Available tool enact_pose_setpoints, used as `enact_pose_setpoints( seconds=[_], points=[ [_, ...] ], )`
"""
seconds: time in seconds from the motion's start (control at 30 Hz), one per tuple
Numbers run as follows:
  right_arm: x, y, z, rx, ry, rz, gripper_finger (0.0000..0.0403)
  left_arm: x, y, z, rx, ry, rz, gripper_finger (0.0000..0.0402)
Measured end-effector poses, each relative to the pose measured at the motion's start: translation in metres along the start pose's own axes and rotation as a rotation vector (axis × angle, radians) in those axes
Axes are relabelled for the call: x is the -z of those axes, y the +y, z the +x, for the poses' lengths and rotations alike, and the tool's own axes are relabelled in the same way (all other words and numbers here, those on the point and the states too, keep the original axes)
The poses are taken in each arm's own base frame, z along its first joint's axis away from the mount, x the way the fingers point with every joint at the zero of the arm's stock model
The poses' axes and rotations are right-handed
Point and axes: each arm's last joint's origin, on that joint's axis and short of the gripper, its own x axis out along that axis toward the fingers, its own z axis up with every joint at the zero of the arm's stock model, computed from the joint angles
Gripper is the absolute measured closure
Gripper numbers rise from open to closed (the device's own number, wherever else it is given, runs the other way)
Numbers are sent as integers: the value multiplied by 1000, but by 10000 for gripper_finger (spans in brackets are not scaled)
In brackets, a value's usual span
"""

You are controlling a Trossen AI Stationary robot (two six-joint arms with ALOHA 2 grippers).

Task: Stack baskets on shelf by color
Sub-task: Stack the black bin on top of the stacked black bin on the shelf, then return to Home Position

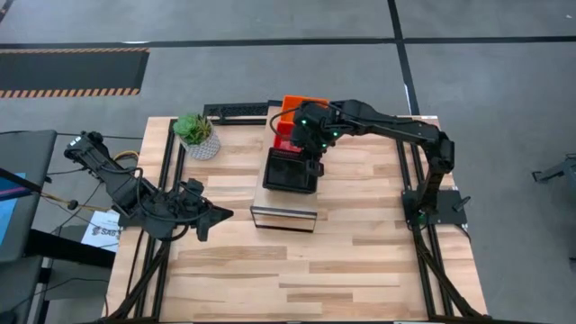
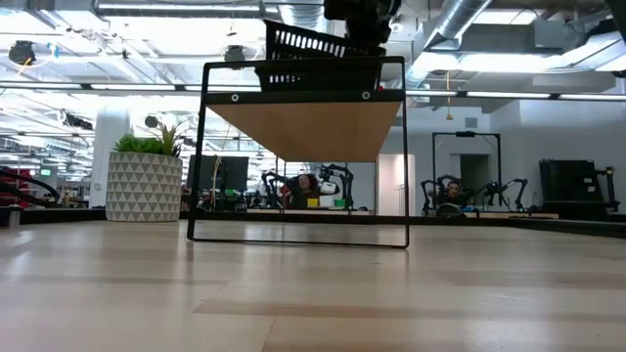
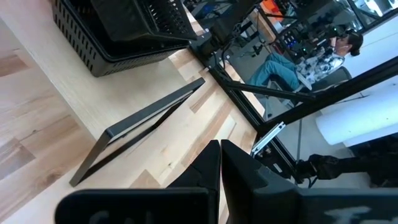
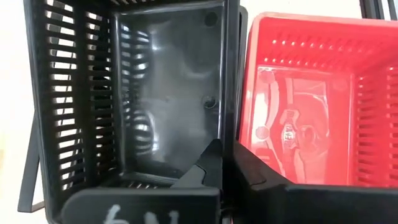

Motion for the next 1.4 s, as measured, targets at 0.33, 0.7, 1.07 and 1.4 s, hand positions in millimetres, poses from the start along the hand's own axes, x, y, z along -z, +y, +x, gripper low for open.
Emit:
enact_pose_setpoints(
  seconds=[0.33, 0.7, 1.07, 1.4],
  points=[
    [0, 0, 0, 1, 0, -23, 334, -1, 0, 0, -5, -18, -13, 401],
    [-1, 1, -6, 5, -25, -23, 302, -1, 0, 0, -5, -18, -27, 401],
    [-28, 7, -80, 47, -285, -20, 300, -9, -4, -4, 12, -166, -73, 401],
    [-25, 24, -180, 152, -636, -116, 300, -58, -25, -46, 255, -449, 15, 401]
  ],
)
